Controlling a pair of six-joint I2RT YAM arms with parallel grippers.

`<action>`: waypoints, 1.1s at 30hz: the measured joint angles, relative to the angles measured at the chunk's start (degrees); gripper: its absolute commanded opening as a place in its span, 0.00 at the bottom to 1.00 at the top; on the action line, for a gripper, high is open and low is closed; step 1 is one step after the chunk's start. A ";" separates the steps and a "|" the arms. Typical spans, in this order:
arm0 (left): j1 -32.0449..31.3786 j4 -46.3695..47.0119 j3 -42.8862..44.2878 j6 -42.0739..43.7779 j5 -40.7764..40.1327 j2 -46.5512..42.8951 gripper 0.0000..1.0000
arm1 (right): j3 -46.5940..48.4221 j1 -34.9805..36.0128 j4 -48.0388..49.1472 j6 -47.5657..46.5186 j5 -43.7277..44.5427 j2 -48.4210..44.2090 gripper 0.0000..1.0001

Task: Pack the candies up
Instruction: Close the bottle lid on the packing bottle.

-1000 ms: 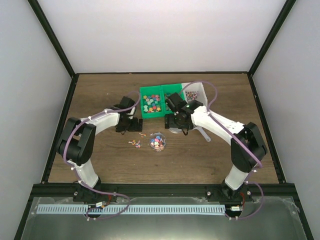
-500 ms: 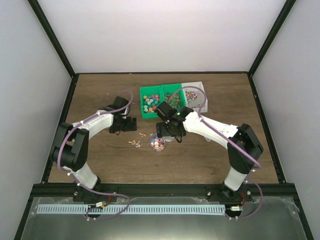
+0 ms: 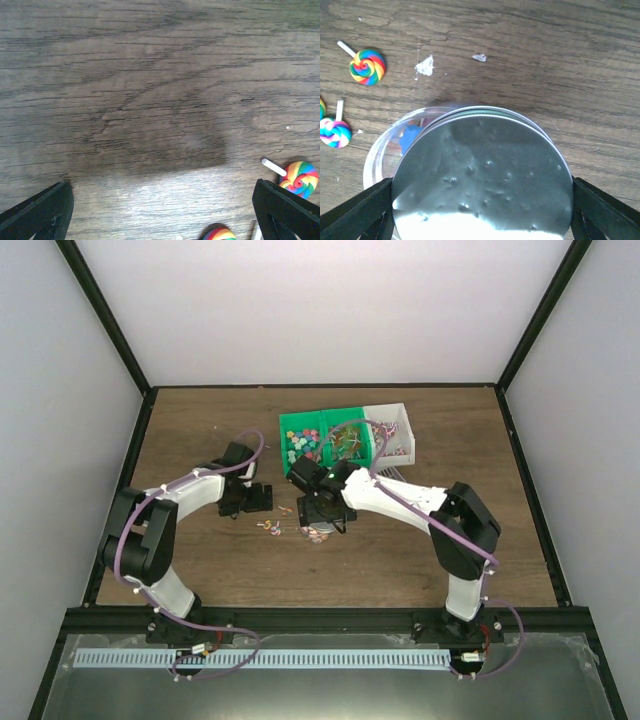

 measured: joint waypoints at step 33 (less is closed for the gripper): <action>0.20 6.56 -4.92 0.22 1.44 -3.26 1.00 | 5.79 3.52 -3.93 -0.02 2.25 4.00 0.93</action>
